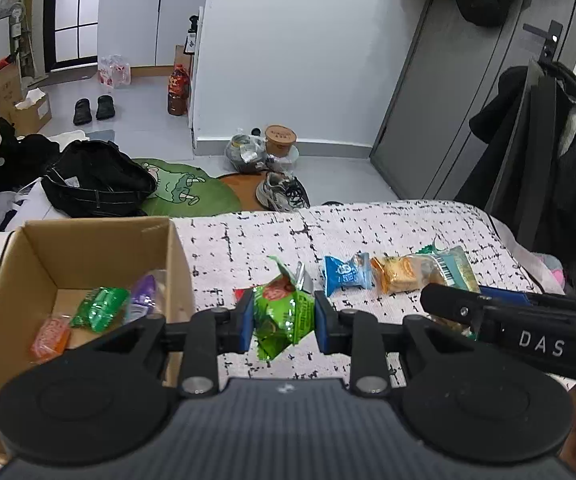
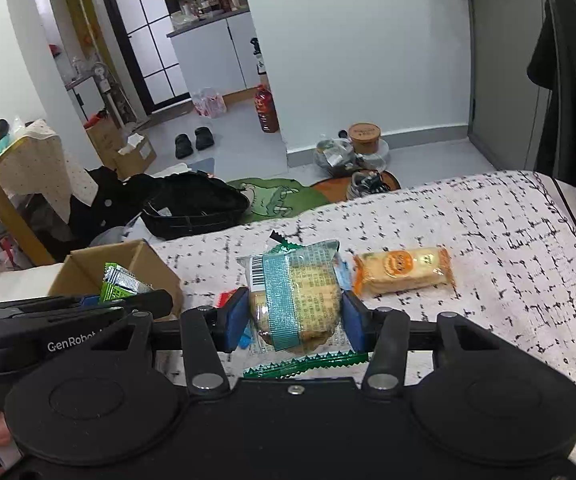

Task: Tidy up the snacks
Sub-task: 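Lift both packets and carry them over the cardboard box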

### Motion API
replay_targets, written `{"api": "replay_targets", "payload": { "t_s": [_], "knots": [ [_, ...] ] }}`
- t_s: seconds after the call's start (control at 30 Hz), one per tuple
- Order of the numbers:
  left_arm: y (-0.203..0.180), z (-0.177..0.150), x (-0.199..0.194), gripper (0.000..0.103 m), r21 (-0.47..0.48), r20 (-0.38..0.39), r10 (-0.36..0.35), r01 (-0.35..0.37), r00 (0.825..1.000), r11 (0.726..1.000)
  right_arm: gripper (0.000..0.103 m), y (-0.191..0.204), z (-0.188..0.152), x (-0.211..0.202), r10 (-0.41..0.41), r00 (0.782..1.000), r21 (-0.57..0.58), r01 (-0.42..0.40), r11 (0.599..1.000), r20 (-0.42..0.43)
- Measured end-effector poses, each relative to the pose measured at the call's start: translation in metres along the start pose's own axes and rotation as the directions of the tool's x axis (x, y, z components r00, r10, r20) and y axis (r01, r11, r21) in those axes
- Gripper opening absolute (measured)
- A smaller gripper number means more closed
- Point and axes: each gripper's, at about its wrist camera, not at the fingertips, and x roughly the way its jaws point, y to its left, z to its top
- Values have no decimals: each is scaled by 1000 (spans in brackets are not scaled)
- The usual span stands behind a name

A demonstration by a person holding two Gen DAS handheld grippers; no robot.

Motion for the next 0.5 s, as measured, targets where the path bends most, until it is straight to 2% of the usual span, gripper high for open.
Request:
{"api": "replay_targets", "payload": {
  "t_s": [0.5],
  "knots": [
    [26,10,-34,29,-33,65,24,-22,998,999,48,33,5,-10,52,998,-18,-51,999,42]
  ]
}}
